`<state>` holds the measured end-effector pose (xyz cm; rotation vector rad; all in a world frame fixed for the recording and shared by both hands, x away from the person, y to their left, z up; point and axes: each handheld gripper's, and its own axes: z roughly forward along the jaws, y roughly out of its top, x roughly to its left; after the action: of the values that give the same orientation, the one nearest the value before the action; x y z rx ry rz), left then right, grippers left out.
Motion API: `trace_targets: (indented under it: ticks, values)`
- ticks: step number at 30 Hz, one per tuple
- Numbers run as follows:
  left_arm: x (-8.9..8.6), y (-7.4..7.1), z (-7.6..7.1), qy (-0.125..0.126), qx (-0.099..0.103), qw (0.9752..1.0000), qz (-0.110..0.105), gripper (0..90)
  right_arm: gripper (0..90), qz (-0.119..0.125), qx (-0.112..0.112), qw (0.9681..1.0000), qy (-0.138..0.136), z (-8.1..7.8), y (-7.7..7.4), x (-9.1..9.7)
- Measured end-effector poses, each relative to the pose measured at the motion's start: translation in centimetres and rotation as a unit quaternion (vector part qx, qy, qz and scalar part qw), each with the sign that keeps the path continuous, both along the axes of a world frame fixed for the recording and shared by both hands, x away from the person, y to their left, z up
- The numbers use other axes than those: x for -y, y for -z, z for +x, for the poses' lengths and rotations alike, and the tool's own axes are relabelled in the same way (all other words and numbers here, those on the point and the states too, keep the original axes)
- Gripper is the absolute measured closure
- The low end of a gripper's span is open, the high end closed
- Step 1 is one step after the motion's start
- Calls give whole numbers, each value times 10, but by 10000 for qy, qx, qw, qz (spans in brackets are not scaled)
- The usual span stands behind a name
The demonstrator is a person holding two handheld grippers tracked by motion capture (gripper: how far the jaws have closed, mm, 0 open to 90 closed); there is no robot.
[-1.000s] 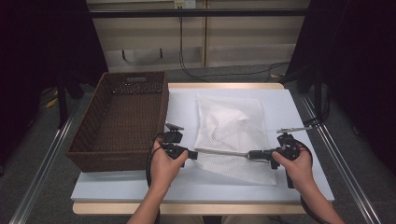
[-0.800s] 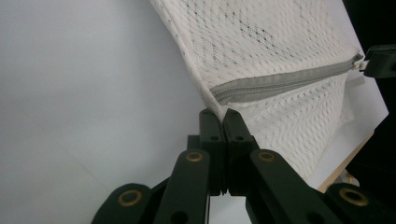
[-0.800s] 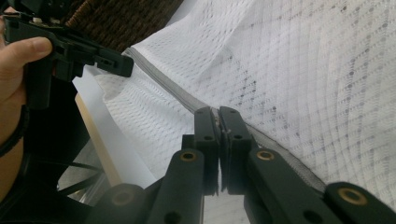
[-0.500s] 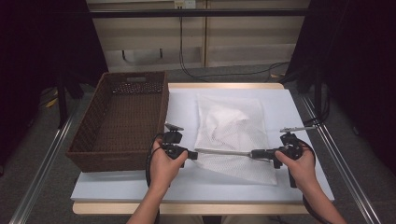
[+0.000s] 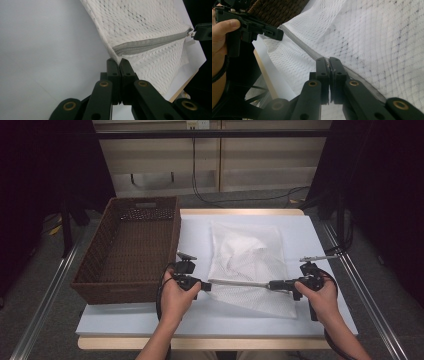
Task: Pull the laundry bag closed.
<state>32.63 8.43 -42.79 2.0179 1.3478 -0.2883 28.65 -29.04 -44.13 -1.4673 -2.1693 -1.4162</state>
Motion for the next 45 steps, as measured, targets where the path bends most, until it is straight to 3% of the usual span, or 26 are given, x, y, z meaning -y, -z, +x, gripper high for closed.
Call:
trace_targets:
  ticks: [20, 45]
  values:
    - [0, -2, -1, -29, -5, 9999, -97, 890, 869, 15, -29, 10000, 6, 0, 0, 2]
    - [-2, -1, 0, 3, 11, 10000, -23, 890, 870, -41, -45, 10000, 52, -1, 0, 10]
